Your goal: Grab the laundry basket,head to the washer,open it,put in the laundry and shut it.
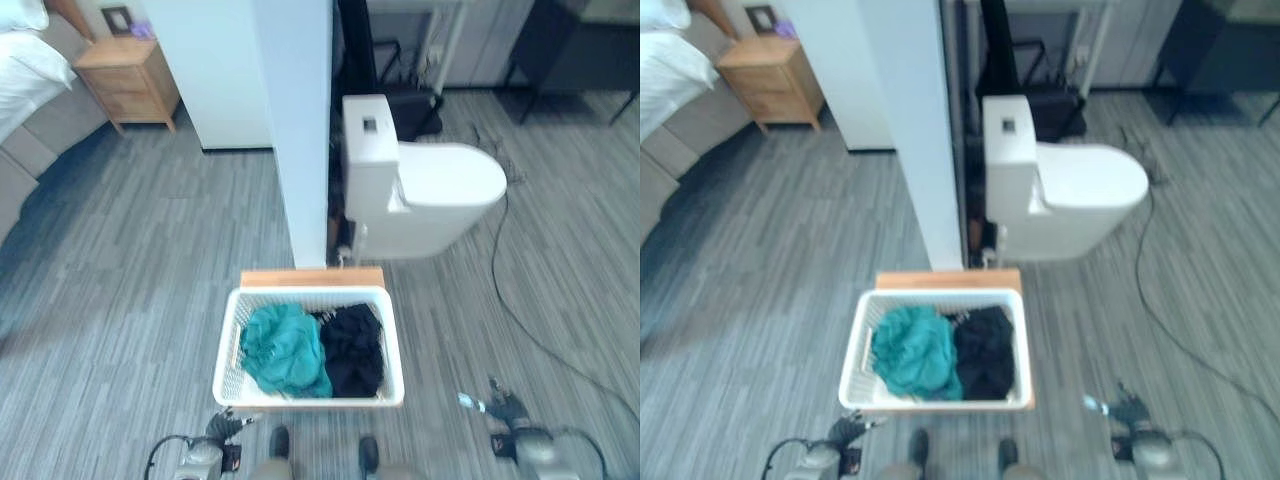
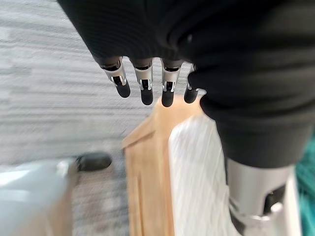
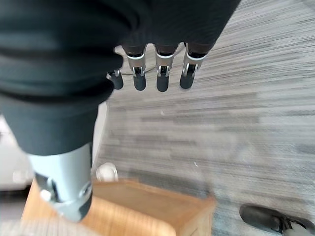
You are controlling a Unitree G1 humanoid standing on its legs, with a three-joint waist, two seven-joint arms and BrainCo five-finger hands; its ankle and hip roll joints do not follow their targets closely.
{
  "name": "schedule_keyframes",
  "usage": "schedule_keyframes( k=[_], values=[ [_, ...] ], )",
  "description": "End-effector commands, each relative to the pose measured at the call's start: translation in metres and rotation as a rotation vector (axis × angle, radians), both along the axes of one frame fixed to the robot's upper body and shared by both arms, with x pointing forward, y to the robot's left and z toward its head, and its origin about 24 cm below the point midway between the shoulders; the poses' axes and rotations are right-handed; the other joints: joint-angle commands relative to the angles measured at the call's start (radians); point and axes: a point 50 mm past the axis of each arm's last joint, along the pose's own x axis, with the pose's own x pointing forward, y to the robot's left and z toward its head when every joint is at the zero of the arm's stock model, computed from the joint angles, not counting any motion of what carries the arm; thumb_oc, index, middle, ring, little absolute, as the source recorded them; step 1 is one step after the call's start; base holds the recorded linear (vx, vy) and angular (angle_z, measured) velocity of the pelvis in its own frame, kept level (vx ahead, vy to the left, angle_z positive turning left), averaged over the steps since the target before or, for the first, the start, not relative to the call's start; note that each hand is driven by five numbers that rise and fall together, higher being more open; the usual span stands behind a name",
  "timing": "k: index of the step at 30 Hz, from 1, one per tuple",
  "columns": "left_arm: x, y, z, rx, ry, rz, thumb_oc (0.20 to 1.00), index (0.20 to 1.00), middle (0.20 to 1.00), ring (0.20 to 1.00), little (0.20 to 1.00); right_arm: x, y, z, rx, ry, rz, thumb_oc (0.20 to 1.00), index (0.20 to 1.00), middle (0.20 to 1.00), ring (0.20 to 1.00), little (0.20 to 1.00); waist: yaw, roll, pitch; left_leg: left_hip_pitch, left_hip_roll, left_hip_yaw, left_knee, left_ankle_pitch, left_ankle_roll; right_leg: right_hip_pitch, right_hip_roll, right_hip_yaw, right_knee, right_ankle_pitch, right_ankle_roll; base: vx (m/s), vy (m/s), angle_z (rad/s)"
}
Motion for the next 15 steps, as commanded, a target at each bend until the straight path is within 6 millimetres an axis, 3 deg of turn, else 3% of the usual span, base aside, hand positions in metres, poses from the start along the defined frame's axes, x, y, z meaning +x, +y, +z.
schedule_keyframes(
  k=[1,7,11,15],
  values=[
    [0.018,0.027,0.017,0.081,-0.087,0.033,1.000,1.000,1.000,1.000,1.000,0.031,0.003,0.023,-0.049,-0.147,0.057,1.000,1.000,1.000,1.000,1.000,0.030,-0.043,-0.018,-0.019,-0.009,0.011,0.080,-0.080,0.033,-0.045,-0.087,0.039,0.016,0.061,0.106,-0.05,0.123,-0.38],
    [0.034,0.044,0.035,0.153,-0.163,-0.016,1.000,1.000,1.000,1.000,1.000,0.032,-0.006,0.036,-0.095,-0.189,0.051,1.000,1.000,1.000,1.000,1.000,0.028,-0.043,-0.048,0.026,-0.014,0.019,-0.034,-0.048,0.038,-0.039,-0.107,0.018,-0.031,0.088,0.128,0.00,0.053,-0.01],
    [0.038,0.046,0.044,0.155,-0.214,-0.042,1.000,1.000,1.000,1.000,1.000,0.030,-0.012,0.041,-0.086,-0.207,0.026,1.000,1.000,1.000,1.000,1.000,0.033,-0.043,-0.059,0.043,-0.013,0.019,-0.042,-0.053,0.038,-0.023,-0.110,0.003,-0.052,0.094,0.133,0.05,0.006,0.02],
    [0.050,0.047,0.069,0.132,-0.329,-0.111,1.000,1.000,1.000,1.000,1.000,0.039,-0.018,0.052,-0.033,-0.231,0.037,1.000,1.000,1.000,1.000,1.000,0.049,-0.039,-0.061,0.056,-0.008,0.027,-0.047,-0.057,0.033,-0.008,-0.113,-0.015,-0.087,0.107,0.136,0.02,-0.006,0.00]
  ],
)
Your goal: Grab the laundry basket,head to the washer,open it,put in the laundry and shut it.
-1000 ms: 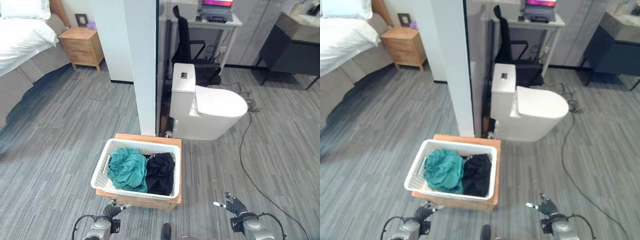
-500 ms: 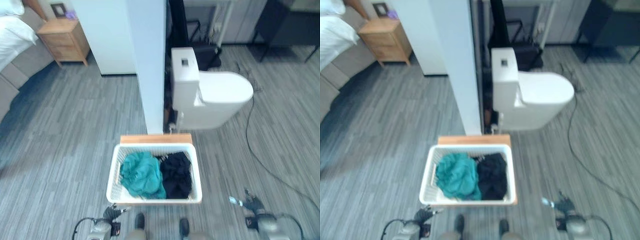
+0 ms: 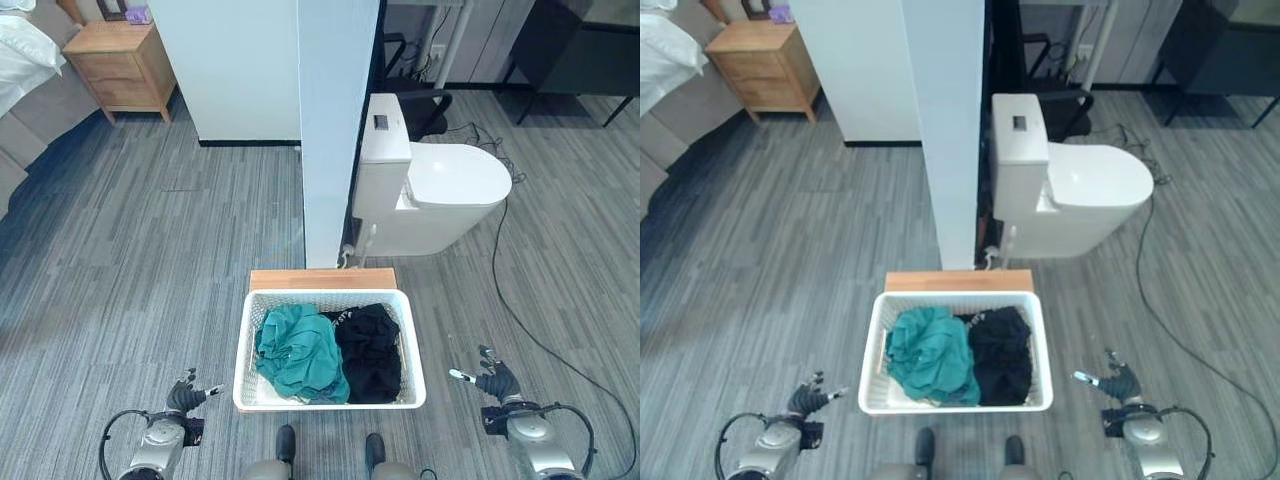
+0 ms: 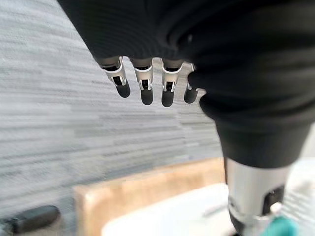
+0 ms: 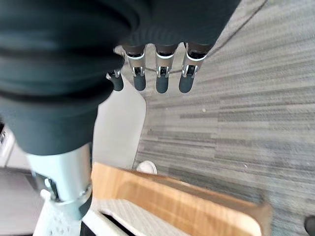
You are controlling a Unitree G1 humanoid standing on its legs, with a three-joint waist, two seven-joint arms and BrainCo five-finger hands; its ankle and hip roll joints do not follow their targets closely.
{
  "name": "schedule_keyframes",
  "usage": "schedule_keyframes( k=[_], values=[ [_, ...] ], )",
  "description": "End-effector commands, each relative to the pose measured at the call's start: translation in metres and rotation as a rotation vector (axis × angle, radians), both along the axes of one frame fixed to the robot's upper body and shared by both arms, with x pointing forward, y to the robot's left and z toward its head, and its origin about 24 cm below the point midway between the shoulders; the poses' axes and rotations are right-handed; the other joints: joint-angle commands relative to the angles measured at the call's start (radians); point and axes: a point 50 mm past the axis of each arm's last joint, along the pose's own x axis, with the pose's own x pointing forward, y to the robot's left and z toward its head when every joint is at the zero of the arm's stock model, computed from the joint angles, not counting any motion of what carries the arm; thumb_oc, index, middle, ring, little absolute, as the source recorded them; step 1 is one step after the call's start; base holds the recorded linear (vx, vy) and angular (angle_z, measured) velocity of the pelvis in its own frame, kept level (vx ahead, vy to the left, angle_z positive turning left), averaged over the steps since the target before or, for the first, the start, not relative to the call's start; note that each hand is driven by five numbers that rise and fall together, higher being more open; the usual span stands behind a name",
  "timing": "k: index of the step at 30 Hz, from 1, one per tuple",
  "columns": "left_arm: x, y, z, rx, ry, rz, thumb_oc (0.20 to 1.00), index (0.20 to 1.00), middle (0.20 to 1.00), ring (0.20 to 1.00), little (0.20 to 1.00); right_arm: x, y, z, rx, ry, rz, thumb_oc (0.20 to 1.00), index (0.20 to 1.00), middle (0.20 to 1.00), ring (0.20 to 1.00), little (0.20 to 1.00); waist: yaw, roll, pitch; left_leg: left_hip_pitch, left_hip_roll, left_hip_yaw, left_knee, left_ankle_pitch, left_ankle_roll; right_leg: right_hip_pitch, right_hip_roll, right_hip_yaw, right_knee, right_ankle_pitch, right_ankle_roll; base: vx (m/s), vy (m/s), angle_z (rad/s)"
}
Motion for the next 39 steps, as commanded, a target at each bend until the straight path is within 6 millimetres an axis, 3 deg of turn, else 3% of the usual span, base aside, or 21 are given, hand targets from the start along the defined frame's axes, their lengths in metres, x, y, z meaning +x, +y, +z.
schedule_keyframes(
  k=[1,2,7,10,15,20,31,39],
  values=[
    [0.024,0.016,0.026,0.052,-0.079,-0.045,1.000,1.000,1.000,1.000,1.000,0.015,-0.012,0.023,0.008,-0.063,0.040,1.000,1.000,1.000,1.000,1.000,0.036,-0.001,-0.036,0.030,0.054,0.004,0.008,-0.067,-0.024,-0.046,-0.050,-0.022,-0.001,0.067,0.056,0.01,-0.056,-0.02],
    [0.034,0.017,0.044,0.035,-0.145,-0.065,1.000,1.000,1.000,1.000,1.000,0.020,-0.010,0.028,0.009,-0.032,0.107,1.000,1.000,1.000,1.000,1.000,0.044,-0.001,-0.032,0.026,0.060,-0.003,0.008,-0.060,-0.030,-0.043,-0.045,-0.032,0.000,0.063,0.052,0.01,-0.049,-0.01],
    [0.050,0.011,0.069,0.048,-0.212,-0.160,1.000,1.000,1.000,1.000,1.000,0.032,0.013,0.038,0.064,-0.026,0.248,1.000,1.000,1.000,1.000,1.000,0.047,0.005,-0.024,0.027,0.068,-0.025,0.008,-0.055,-0.035,-0.026,-0.041,-0.054,0.004,0.052,0.044,0.02,-0.028,0.08],
    [0.056,0.004,0.071,0.046,-0.212,-0.191,1.000,1.000,1.000,1.000,1.000,0.038,0.026,0.034,0.083,-0.007,0.287,1.000,1.000,1.000,1.000,1.000,0.050,0.009,-0.023,0.027,0.067,-0.030,0.008,-0.057,-0.035,-0.022,-0.043,-0.063,0.000,0.052,0.045,0.01,-0.007,0.12],
    [0.088,-0.020,0.076,0.090,-0.221,-0.253,1.000,1.000,1.000,1.000,1.000,0.078,0.076,0.031,0.199,-0.022,0.342,1.000,1.000,1.000,1.000,1.000,0.067,0.016,-0.009,-0.004,0.061,-0.029,0.008,-0.052,-0.035,-0.059,-0.051,-0.059,-0.001,0.064,0.047,-0.04,0.001,0.08],
    [0.101,-0.020,0.073,0.125,-0.192,-0.212,1.000,1.000,1.000,1.000,1.000,0.110,0.101,0.043,0.088,-0.020,0.412,1.000,1.000,1.000,1.000,1.000,0.068,0.016,0.019,-0.060,0.058,-0.026,0.008,-0.031,-0.034,-0.118,-0.047,-0.050,-0.001,0.089,0.045,-0.07,0.003,-0.05],
    [0.110,-0.002,0.052,0.187,-0.016,-0.039,1.000,1.000,1.000,1.000,1.000,0.144,0.124,0.050,-0.118,0.030,0.462,1.000,1.000,1.000,1.000,1.000,0.037,0.011,0.061,-0.120,0.050,-0.012,0.008,-0.010,-0.030,-0.198,-0.042,-0.014,-0.001,0.129,0.046,-0.01,0.022,-0.09],
    [0.105,-0.013,0.040,0.165,0.035,-0.017,1.000,1.000,1.000,1.000,1.000,0.147,0.121,0.051,-0.230,0.048,0.472,1.000,1.000,1.000,1.000,1.000,0.026,0.019,0.081,-0.127,0.047,-0.012,0.008,-0.009,-0.028,-0.207,-0.043,-0.004,-0.001,0.130,0.043,0.00,0.009,-0.03]
  ],
)
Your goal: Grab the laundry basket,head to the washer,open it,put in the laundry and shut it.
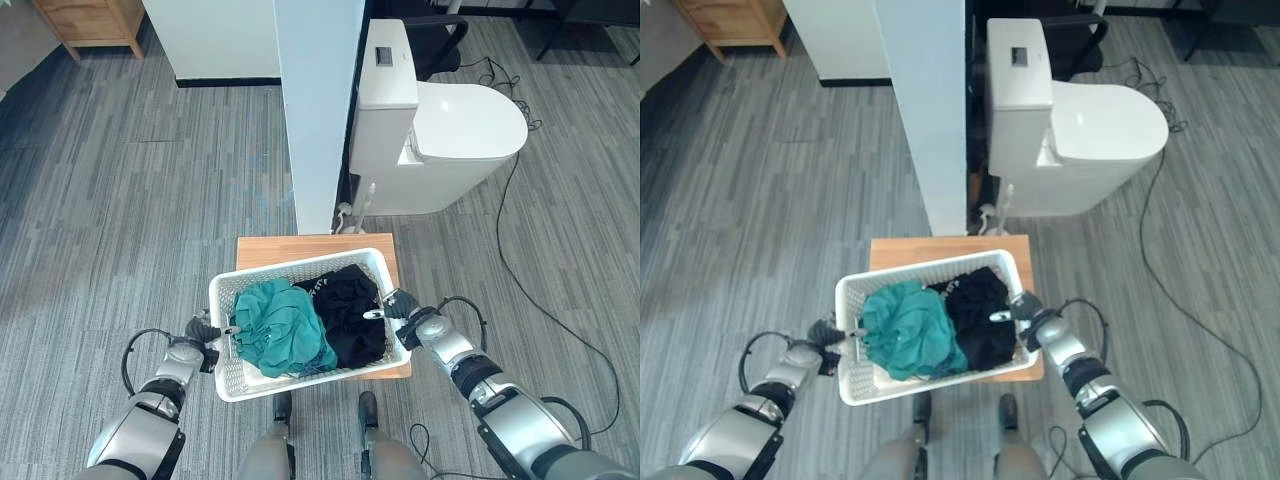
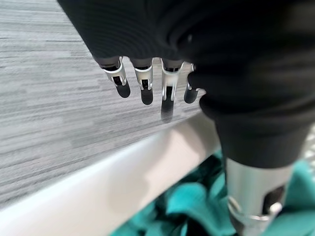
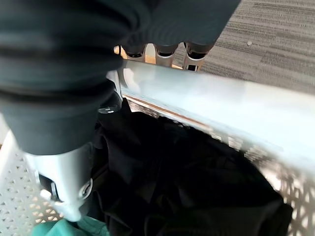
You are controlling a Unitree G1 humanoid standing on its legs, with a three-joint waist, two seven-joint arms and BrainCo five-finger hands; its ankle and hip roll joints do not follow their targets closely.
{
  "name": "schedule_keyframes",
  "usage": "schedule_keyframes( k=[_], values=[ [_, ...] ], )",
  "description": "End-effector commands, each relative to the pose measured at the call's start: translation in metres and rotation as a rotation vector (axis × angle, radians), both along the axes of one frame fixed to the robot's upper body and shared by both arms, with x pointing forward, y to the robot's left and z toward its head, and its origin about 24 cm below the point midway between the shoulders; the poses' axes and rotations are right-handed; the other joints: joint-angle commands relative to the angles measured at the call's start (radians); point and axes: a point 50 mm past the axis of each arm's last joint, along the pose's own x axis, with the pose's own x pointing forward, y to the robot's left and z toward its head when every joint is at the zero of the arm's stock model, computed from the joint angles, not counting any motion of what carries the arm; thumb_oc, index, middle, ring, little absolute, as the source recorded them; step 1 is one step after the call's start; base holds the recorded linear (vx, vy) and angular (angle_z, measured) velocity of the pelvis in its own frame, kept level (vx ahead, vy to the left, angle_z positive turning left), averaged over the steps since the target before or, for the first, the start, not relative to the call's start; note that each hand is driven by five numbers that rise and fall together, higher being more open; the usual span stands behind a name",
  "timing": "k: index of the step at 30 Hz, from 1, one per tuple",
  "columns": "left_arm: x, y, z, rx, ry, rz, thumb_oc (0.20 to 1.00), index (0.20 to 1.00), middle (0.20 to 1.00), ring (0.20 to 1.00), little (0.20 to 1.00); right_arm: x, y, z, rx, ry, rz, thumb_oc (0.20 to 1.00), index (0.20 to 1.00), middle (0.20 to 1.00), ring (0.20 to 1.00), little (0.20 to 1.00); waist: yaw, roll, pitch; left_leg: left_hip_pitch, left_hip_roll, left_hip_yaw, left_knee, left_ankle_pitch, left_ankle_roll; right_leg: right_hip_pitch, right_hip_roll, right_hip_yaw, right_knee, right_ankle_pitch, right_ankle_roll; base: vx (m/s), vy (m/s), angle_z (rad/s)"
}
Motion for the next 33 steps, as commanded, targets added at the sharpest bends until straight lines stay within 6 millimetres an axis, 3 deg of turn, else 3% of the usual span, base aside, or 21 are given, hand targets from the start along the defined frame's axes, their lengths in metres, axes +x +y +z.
schedule_keyframes(
  k=[1,13,18,20,22,28,29,30,31,33],
  values=[
    [0.009,-0.005,0.005,-0.009,-0.029,0.032,1.000,1.000,1.000,1.000,1.000,0.002,-0.017,0.002,-0.121,-0.017,-0.029,1.000,1.000,1.000,1.000,1.000,0.020,-0.004,0.018,0.025,0.012,-0.015,0.003,-0.051,-0.001,-0.049,-0.081,-0.014,-0.002,0.089,0.068,0.00,0.000,0.00],
    [-0.005,-0.029,-0.015,-0.099,-0.007,0.066,1.000,1.000,1.000,1.000,1.000,-0.010,-0.035,-0.006,-0.160,-0.040,-0.089,1.000,1.000,1.000,1.000,1.000,0.012,0.035,0.028,-0.005,0.007,-0.026,0.003,-0.042,-0.005,-0.081,-0.089,-0.011,-0.002,0.085,0.066,0.00,0.000,0.00],
    [0.001,-0.038,-0.010,-0.142,-0.072,0.087,1.000,1.000,1.000,1.000,1.000,-0.013,-0.035,-0.004,-0.072,-0.095,-0.156,1.000,1.000,1.000,1.000,1.000,0.007,0.037,0.033,-0.024,0.008,-0.027,0.003,-0.037,-0.007,-0.099,-0.090,-0.009,-0.002,0.087,0.066,0.00,0.000,0.00],
    [0.011,-0.047,0.003,-0.175,-0.171,0.093,1.000,1.000,1.000,1.000,1.000,-0.013,-0.044,0.011,-0.049,-0.212,-0.223,1.000,1.000,1.000,1.000,1.000,0.003,0.039,0.033,-0.032,0.009,-0.027,0.003,-0.038,-0.007,-0.107,-0.092,-0.010,-0.002,0.084,0.067,0.04,-0.011,0.02],
    [0.017,-0.051,0.011,-0.180,-0.220,0.084,1.000,1.000,1.000,1.000,1.000,-0.015,-0.052,0.013,-0.061,-0.240,-0.263,1.000,1.000,1.000,1.000,1.000,0.005,0.042,0.032,-0.032,0.008,-0.030,0.003,-0.039,-0.007,-0.105,-0.093,-0.013,-0.002,0.080,0.068,0.02,-0.007,0.01],
    [0.021,-0.051,0.020,-0.190,-0.280,0.105,1.000,1.000,1.000,1.000,1.000,-0.016,-0.058,0.018,-0.067,-0.283,-0.304,1.000,1.000,1.000,1.000,1.000,0.007,0.045,0.029,-0.032,0.010,-0.035,0.003,-0.042,-0.008,-0.103,-0.095,-0.020,-0.002,0.076,0.069,0.00,0.000,0.00],
    [0.024,-0.053,0.025,-0.198,-0.306,0.106,1.000,1.000,1.000,1.000,1.000,-0.017,-0.059,0.017,-0.054,-0.290,-0.320,0.887,0.887,0.887,0.887,0.887,0.008,0.046,0.030,-0.035,0.011,-0.038,0.003,-0.040,-0.008,-0.105,-0.097,-0.022,-0.002,0.076,0.068,0.00,0.000,0.00],
    [0.025,-0.054,0.025,-0.219,-0.313,0.110,0.200,0.200,0.200,0.200,0.200,-0.018,-0.058,0.015,-0.027,-0.281,-0.328,0.385,0.385,0.385,0.385,0.385,0.007,0.046,0.031,-0.039,0.010,-0.040,0.003,-0.039,-0.008,-0.108,-0.097,-0.022,-0.002,0.075,0.068,0.00,0.000,0.00],
    [0.026,-0.055,0.028,-0.225,-0.328,0.107,0.200,0.200,0.200,0.200,0.200,-0.018,-0.059,0.014,-0.017,-0.281,-0.336,0.200,0.200,0.200,0.200,0.200,0.008,0.047,0.031,-0.042,0.011,-0.041,0.003,-0.038,-0.009,-0.110,-0.097,-0.024,-0.002,0.076,0.068,0.00,0.000,0.00],
    [0.026,-0.057,0.027,-0.226,-0.322,0.098,0.200,0.200,0.200,0.200,0.200,-0.019,-0.055,0.014,0.016,-0.281,-0.334,0.200,0.200,0.200,0.200,0.200,0.006,0.045,0.031,-0.047,0.011,-0.043,0.003,-0.037,-0.009,-0.112,-0.097,-0.025,-0.002,0.077,0.068,0.00,0.000,0.00]
  ],
)
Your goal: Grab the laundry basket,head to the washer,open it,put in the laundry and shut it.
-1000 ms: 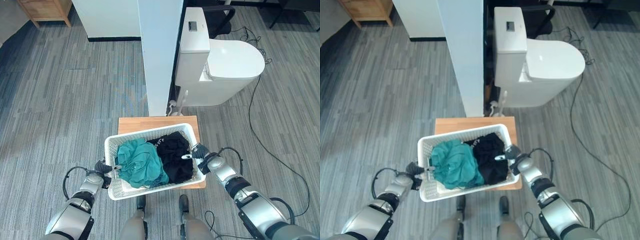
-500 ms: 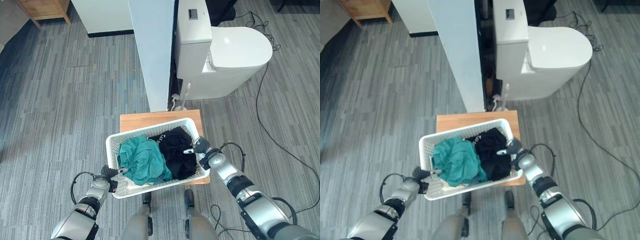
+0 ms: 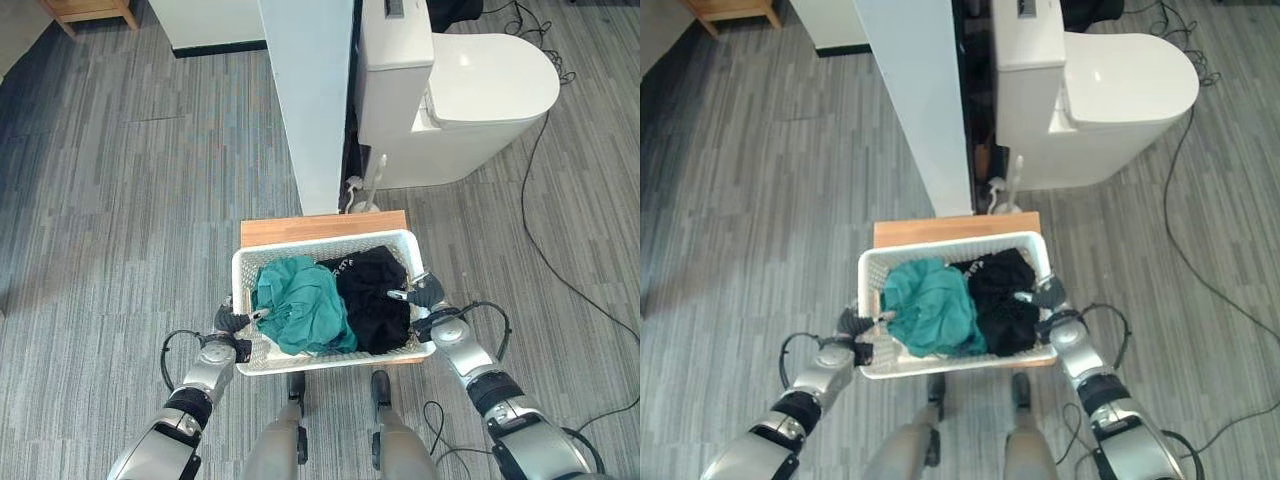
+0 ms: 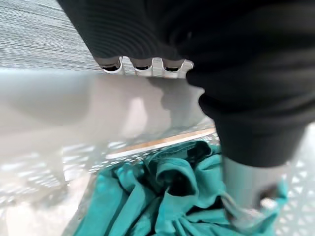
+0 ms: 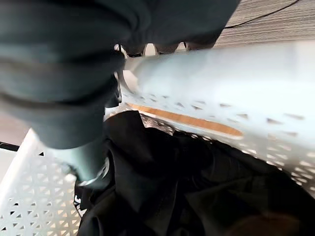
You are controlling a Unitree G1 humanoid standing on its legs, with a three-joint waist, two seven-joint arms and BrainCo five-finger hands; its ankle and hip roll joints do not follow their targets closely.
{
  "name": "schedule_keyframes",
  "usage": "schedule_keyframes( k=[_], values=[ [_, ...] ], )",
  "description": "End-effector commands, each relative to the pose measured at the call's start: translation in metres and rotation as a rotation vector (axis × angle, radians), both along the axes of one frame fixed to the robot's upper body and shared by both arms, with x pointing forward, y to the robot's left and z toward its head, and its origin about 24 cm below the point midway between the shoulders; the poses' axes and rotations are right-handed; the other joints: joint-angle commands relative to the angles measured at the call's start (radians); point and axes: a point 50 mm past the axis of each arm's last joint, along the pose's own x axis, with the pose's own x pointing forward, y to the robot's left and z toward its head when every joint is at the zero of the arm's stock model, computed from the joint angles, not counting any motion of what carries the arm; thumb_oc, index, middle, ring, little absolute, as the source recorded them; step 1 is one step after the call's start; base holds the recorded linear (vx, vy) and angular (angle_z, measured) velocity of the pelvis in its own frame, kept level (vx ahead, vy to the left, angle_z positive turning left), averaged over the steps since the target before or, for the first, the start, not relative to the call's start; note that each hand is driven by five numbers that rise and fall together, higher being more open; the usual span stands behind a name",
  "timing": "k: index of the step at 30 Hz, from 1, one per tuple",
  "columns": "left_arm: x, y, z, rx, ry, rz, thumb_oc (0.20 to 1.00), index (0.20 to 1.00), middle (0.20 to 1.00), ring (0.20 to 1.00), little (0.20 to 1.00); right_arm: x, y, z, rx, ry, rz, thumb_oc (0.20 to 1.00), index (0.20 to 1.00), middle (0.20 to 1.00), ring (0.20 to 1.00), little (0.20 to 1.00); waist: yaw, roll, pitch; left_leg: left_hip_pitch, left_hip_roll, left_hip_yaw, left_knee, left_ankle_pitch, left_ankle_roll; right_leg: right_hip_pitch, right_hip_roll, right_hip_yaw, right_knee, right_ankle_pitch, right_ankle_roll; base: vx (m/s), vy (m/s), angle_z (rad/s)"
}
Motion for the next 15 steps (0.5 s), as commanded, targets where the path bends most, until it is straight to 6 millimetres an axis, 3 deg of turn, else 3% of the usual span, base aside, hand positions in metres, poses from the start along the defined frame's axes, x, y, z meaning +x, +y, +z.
schedule_keyframes(
  k=[1,4,15],
  values=[
    [0.011,-0.003,0.008,-0.015,-0.047,0.026,0.200,0.200,0.200,0.200,0.200,-0.008,-0.024,-0.007,0.041,0.018,-0.100,0.200,0.200,0.200,0.200,0.200,0.010,-0.022,-0.014,0.010,0.015,-0.040,0.003,-0.042,-0.010,-0.058,-0.091,-0.020,-0.001,0.072,0.066,0.00,0.000,0.00],
    [0.010,-0.006,0.007,-0.014,-0.044,0.010,0.200,0.200,0.200,0.200,0.200,-0.010,-0.023,-0.009,0.062,0.018,-0.104,0.200,0.200,0.200,0.200,0.200,0.009,-0.024,-0.015,0.009,0.016,-0.040,0.003,-0.041,-0.010,-0.058,-0.091,-0.019,-0.001,0.072,0.065,0.00,0.000,0.00],
    [0.007,-0.025,0.005,-0.101,-0.047,-0.039,0.200,0.200,0.200,0.200,0.200,-0.019,-0.012,-0.020,0.418,0.004,-0.191,0.200,0.200,0.200,0.200,0.200,0.004,-0.027,-0.021,0.026,0.018,-0.037,0.003,-0.044,-0.010,-0.043,-0.091,-0.019,-0.001,0.064,0.062,0.00,0.000,0.00]
  ],
)
